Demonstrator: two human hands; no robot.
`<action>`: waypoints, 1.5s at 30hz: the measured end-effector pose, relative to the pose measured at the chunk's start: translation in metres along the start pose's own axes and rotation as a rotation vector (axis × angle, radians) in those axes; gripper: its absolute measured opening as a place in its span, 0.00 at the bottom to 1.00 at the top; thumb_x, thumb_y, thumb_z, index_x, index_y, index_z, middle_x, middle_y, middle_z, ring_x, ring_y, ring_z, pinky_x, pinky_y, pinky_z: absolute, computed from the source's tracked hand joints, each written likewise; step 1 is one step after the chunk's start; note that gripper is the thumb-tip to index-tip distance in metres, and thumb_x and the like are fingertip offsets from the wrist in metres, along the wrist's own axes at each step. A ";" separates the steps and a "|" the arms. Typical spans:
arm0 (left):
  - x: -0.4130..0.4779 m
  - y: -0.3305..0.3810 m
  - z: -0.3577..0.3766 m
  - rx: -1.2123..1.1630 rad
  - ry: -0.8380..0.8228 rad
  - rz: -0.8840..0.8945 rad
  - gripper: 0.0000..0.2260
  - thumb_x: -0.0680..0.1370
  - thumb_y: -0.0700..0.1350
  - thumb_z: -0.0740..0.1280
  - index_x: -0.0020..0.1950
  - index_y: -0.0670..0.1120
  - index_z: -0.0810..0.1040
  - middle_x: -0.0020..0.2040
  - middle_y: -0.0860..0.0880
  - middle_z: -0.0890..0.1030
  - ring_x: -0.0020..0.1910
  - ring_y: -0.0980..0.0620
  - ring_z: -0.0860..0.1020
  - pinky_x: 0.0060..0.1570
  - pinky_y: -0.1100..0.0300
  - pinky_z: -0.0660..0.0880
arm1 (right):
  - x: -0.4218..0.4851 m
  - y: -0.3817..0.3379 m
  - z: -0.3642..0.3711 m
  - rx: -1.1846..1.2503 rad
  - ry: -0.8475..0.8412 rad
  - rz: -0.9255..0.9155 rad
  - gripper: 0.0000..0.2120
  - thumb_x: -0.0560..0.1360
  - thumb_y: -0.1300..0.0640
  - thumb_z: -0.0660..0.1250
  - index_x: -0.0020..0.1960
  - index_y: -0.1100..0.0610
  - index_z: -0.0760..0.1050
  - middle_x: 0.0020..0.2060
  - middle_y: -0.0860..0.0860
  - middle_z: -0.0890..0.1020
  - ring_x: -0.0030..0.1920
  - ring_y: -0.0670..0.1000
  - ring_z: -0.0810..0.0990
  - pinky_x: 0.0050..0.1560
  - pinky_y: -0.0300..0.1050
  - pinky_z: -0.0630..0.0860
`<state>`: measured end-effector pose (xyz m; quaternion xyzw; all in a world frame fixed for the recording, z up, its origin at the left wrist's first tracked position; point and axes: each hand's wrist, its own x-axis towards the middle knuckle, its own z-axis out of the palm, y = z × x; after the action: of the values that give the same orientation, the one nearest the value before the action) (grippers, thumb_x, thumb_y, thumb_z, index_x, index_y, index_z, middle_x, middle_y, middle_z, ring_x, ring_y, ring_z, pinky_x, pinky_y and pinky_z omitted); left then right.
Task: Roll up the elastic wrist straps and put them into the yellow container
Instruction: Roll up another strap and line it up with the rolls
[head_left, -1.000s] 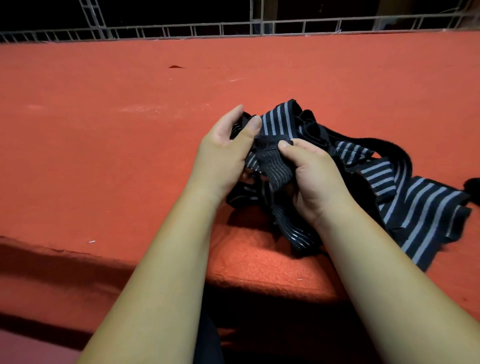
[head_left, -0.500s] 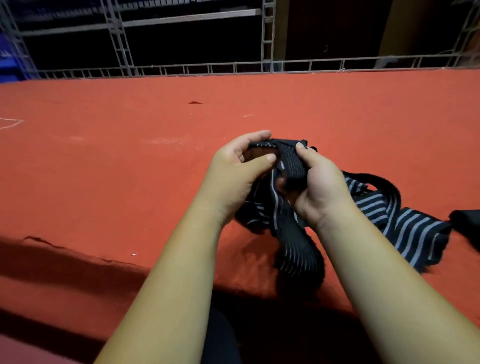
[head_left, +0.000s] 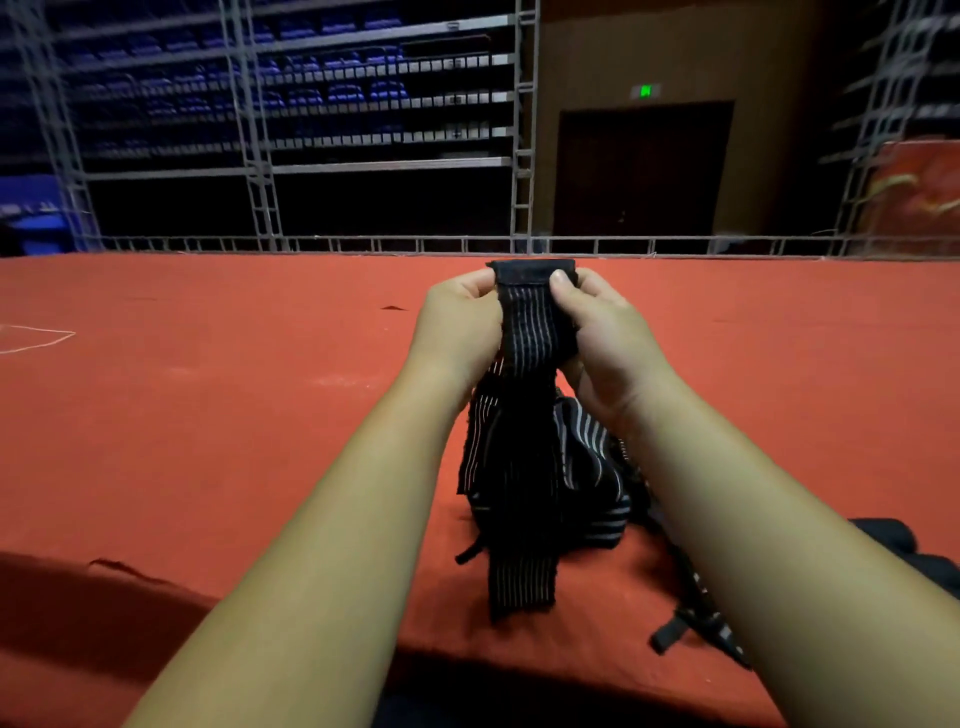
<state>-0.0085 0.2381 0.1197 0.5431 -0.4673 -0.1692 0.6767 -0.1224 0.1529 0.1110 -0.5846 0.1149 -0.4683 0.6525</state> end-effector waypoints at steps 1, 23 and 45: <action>0.001 0.004 -0.001 0.000 0.002 0.006 0.07 0.82 0.42 0.72 0.55 0.47 0.90 0.46 0.43 0.90 0.41 0.48 0.87 0.40 0.54 0.83 | 0.004 -0.006 0.002 -0.027 0.003 -0.012 0.10 0.88 0.59 0.63 0.61 0.60 0.81 0.51 0.57 0.88 0.51 0.54 0.87 0.52 0.50 0.83; 0.002 -0.133 0.033 1.021 -0.337 -0.043 0.21 0.82 0.44 0.65 0.75 0.54 0.70 0.69 0.45 0.74 0.65 0.34 0.75 0.61 0.43 0.75 | 0.030 -0.019 -0.025 0.049 0.291 -0.025 0.11 0.88 0.61 0.62 0.51 0.59 0.81 0.41 0.52 0.85 0.41 0.51 0.85 0.46 0.48 0.82; 0.009 -0.195 0.014 1.406 -0.483 -0.115 0.17 0.83 0.38 0.62 0.67 0.53 0.80 0.65 0.48 0.73 0.70 0.40 0.71 0.63 0.44 0.75 | 0.076 -0.022 -0.044 0.000 0.425 -0.161 0.12 0.87 0.58 0.63 0.49 0.55 0.81 0.38 0.48 0.85 0.43 0.52 0.84 0.47 0.49 0.79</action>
<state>0.0396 0.1544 -0.0511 0.8191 -0.5720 0.0197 0.0384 -0.1226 0.0698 0.1474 -0.4801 0.2028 -0.6314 0.5742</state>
